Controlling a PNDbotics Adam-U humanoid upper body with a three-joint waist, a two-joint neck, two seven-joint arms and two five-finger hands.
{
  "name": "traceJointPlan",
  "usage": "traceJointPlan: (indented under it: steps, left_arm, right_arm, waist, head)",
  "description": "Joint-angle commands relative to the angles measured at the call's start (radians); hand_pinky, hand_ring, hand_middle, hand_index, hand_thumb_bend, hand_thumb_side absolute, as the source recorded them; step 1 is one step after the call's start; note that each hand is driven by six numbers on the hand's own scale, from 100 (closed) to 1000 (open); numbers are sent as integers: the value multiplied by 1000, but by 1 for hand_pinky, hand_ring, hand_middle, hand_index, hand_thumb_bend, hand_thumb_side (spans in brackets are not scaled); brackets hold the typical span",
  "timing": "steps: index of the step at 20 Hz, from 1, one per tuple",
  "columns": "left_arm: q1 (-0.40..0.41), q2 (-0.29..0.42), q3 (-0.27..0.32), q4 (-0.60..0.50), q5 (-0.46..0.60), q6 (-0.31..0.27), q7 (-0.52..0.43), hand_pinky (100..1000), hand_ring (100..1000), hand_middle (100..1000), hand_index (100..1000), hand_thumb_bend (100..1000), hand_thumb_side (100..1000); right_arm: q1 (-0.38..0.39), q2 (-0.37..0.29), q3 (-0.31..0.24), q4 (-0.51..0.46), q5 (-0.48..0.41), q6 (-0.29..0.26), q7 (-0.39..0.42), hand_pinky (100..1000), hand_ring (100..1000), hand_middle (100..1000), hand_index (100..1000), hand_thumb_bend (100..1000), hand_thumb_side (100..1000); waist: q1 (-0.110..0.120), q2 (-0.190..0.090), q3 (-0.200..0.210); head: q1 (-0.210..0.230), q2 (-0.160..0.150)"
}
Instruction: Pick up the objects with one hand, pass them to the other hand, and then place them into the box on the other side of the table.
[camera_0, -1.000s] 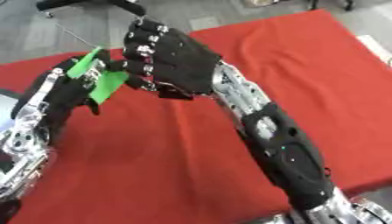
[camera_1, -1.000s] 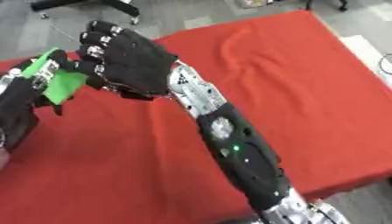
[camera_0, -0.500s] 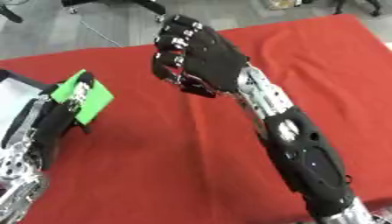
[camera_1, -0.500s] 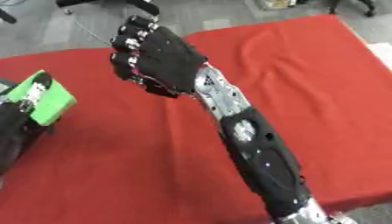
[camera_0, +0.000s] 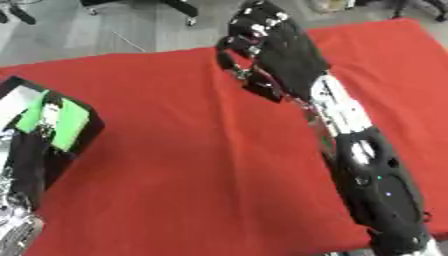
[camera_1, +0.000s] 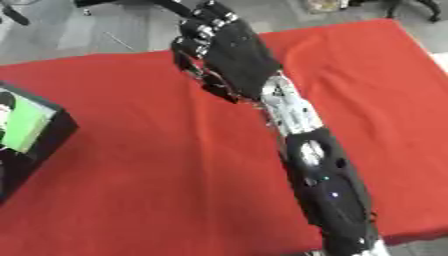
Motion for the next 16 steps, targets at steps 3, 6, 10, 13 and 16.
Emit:
traceJointPlan:
  steps: [3,6,10,13,16]
  left_arm:
    - [73,68,141,-19,-168,80,89,270,332,254,374,100,391]
    - [105,138,199,-19,-292,251,96,272,344,268,392,100,278]
    - [117,245,236,-19,-406,568,65,316,371,302,437,100,117]
    - [107,314,227,47,-491,673,-44,392,405,334,481,100,100]
    - [73,351,212,173,-603,686,-222,510,459,403,562,228,100]
  right_arm:
    - [47,-8,-51,-96,-26,55,15,698,609,417,557,100,100]
    - [70,-2,-54,-120,-40,60,25,700,611,413,555,100,100]
    - [81,-1,-44,-123,-62,49,38,703,613,407,552,100,100]
    - [83,1,-32,-118,-76,34,45,704,614,406,552,100,100]
    - [82,1,-24,-111,-88,20,51,706,616,404,552,100,100]
  waist:
    - [15,-32,-1]
    - [19,-37,-3]
    - [22,-40,-11]
    - [22,-41,-20]
    - [22,-41,-27]
  head:
    - [120,1]
    - [140,1]
    - [133,1]
    - [134,1]
    - [134,1]
